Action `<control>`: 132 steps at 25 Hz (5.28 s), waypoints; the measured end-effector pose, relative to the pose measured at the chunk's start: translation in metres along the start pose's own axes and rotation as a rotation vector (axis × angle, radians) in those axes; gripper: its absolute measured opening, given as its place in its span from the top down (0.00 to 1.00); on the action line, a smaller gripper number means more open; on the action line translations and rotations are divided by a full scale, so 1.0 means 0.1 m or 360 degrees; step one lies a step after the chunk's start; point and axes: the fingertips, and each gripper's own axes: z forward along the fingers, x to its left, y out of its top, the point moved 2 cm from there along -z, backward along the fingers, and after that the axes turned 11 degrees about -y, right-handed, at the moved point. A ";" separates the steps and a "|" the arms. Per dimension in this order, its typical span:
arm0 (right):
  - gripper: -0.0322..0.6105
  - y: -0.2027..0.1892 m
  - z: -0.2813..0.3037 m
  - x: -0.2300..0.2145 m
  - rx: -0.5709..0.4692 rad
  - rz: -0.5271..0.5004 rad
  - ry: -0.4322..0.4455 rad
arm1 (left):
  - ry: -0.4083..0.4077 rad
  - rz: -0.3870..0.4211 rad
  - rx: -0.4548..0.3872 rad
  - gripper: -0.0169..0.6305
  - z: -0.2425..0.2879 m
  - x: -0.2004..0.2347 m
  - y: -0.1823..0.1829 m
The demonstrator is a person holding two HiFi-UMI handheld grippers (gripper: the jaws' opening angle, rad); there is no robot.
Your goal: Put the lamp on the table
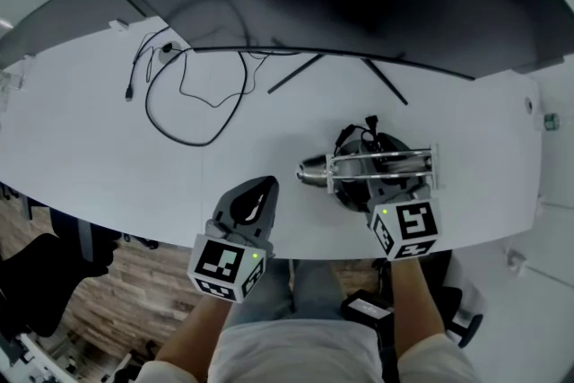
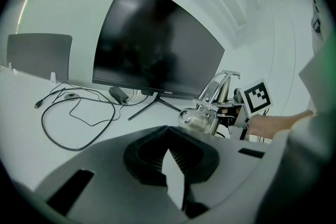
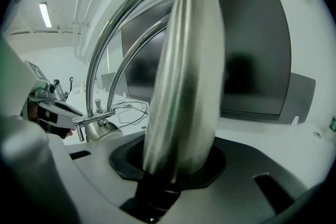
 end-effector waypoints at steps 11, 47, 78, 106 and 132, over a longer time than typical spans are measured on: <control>0.74 -0.07 0.05 -0.03 -0.0005 0.0013 -0.0043 | 0.0005 -0.0013 0.0014 0.97 0.01 0.04 -0.06; 0.72 -0.22 0.05 0.19 -0.0062 -0.0135 -0.0182 | 0.0016 -0.0059 0.0030 0.97 -0.01 0.05 -0.18; 0.61 -0.25 -0.87 0.13 -0.0027 0.0044 -0.0225 | -0.0045 0.0027 -0.0009 0.97 -0.36 -0.50 -0.08; 0.89 0.00 -1.80 0.26 0.0079 0.0139 -0.0079 | -0.0169 0.0213 0.0008 0.97 -0.56 -1.22 0.20; 0.90 0.00 -1.83 0.27 0.0071 0.0171 -0.0022 | -0.0164 0.0214 -0.0004 0.97 -0.51 -1.25 0.21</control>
